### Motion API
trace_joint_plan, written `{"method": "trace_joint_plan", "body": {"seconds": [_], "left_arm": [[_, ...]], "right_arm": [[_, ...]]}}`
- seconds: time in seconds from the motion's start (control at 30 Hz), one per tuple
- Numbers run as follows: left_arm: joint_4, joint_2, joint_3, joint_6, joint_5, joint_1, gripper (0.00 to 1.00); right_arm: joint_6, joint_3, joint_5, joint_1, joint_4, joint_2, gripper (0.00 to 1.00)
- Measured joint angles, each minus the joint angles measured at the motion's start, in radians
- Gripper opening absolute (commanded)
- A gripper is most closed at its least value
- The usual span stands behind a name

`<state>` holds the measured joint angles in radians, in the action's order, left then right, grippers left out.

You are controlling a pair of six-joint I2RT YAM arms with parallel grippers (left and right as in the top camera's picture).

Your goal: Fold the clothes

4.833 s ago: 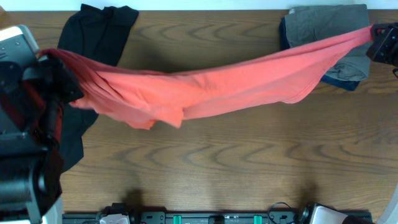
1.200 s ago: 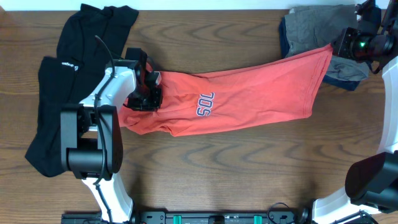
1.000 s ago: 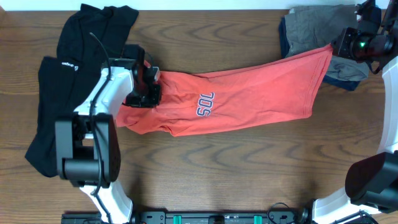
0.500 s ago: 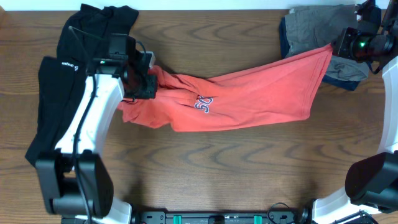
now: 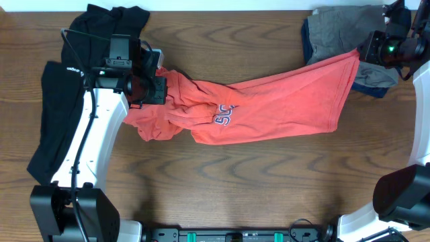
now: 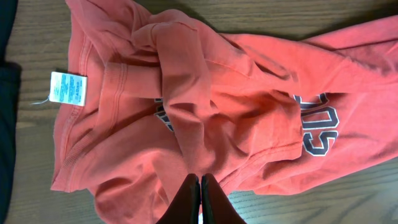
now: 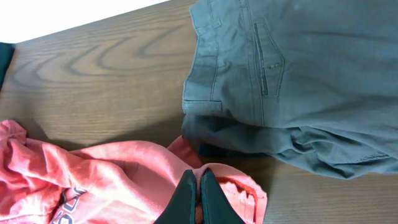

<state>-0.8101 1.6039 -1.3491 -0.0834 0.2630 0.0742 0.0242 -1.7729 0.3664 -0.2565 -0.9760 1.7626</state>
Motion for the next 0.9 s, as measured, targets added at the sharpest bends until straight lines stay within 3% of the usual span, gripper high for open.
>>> {"method": "trace_joint_plan", "body": {"seconds": [0.07,0.27,0.3,0.63,0.9], "left_arm": [[-0.002,0.0,0.0,0.0,0.0,0.0,0.07],[-0.045,0.008,0.0,-0.003,0.011,0.0,0.37],[-0.056,0.015,0.0,-0.002,0.018,0.0,0.39],[-0.1,0.172,0.002,0.001,0.049,0.0,0.4],[-0.099,0.194,0.002,0.001,0.053,0.0,0.39]], "right_arm": [[-0.003,0.0,0.0,0.0,0.0,0.0,0.01],[-0.007,0.0,0.0,0.0,-0.005,0.0,0.01],[-0.007,0.0,0.0,0.0,-0.005,0.0,0.01],[-0.01,0.0,0.0,0.0,-0.007,0.0,0.01],[-0.01,0.0,0.0,0.0,-0.007,0.0,0.01]]}}
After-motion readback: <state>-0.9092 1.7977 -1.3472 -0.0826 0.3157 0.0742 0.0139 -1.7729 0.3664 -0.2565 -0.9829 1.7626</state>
